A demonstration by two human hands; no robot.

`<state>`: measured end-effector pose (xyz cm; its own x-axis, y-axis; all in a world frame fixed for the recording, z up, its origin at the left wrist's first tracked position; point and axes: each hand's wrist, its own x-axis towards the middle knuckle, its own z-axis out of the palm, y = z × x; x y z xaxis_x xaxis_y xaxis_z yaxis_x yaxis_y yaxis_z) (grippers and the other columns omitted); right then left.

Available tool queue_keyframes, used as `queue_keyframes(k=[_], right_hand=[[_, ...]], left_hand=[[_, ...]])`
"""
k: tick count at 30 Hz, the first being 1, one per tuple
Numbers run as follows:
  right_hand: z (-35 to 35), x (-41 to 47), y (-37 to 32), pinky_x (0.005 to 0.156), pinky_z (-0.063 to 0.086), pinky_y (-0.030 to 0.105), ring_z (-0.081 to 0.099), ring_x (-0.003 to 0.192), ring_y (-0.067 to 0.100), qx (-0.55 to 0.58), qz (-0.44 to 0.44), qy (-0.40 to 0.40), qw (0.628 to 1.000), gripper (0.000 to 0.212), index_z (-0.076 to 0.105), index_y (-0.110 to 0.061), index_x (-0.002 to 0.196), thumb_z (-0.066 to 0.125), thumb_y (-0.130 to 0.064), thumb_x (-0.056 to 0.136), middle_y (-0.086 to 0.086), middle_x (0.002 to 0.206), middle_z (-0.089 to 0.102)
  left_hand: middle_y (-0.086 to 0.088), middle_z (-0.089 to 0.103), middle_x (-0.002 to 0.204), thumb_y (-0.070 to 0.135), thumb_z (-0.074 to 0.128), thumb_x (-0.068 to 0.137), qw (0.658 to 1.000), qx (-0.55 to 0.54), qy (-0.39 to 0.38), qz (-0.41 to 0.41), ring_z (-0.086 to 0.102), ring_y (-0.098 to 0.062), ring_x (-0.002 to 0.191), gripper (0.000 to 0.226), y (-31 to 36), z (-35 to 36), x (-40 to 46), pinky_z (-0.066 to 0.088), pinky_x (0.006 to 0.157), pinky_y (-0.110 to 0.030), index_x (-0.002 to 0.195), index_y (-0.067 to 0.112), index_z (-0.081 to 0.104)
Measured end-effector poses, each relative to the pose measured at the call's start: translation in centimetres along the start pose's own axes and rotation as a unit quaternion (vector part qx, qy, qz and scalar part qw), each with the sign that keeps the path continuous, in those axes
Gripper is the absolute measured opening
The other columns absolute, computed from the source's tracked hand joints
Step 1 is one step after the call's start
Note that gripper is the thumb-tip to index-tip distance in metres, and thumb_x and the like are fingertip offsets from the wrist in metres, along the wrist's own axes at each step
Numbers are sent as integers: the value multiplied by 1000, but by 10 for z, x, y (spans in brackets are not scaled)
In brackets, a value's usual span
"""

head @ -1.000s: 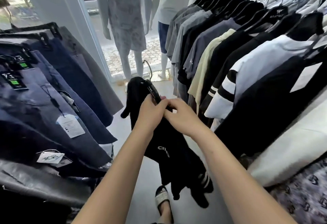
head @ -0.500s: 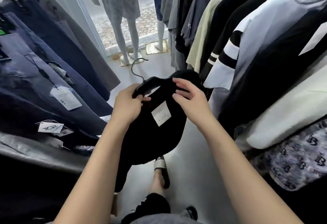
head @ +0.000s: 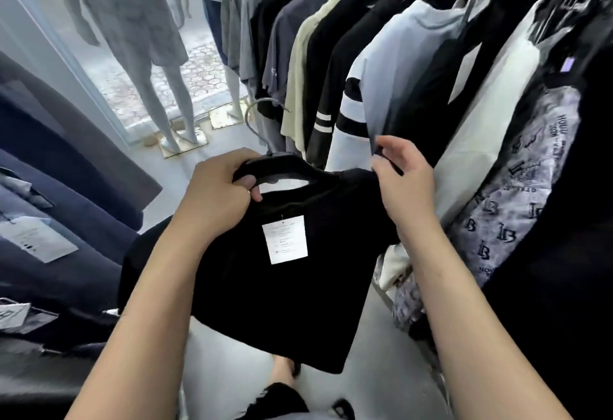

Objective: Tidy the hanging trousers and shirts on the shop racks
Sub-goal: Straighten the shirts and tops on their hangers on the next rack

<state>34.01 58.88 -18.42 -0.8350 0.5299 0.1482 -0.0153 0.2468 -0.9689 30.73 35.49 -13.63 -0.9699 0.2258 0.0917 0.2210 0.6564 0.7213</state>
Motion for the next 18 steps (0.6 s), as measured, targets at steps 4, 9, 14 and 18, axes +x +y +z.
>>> queue_keyframes(k=[4, 9, 14, 18], right_hand=[[-28, 14, -2, 99, 40, 23, 54, 121, 8, -49, 78, -16, 996, 41, 57, -24, 129, 61, -38, 91, -8, 130, 58], [-39, 39, -13, 94, 37, 30, 53, 120, 23, -102, 135, 117, 979, 42, 49, -18, 128, 53, -38, 92, 2, 126, 58], [-31, 78, -35, 107, 35, 48, 48, 119, 31, -164, 148, 1, 975, 43, 54, -22, 125, 38, -39, 89, 9, 136, 49], [-15, 116, -42, 112, 34, 42, 52, 124, 17, -136, 124, -181, 966, 55, 58, -37, 128, 41, -42, 77, -4, 132, 61]], left_hand=[[6, 67, 64, -2, 47, 87, 999, -8, -3, 40, 54, 5, 66, 41, 30, 12, 11, 33, 55, -3, 89, 33, 68], [-1, 67, 73, -7, 49, 82, 997, -12, -19, 75, 54, 9, 67, 41, 66, 22, 26, 33, 55, 0, 84, 32, 63], [-4, 67, 72, -9, 50, 83, 995, -9, -33, 92, 54, 6, 64, 43, 83, 21, 40, 35, 54, -1, 84, 32, 63], [-3, 67, 72, -9, 52, 81, 995, -5, -44, 88, 55, 6, 67, 41, 91, 25, 60, 36, 54, -2, 90, 29, 65]])
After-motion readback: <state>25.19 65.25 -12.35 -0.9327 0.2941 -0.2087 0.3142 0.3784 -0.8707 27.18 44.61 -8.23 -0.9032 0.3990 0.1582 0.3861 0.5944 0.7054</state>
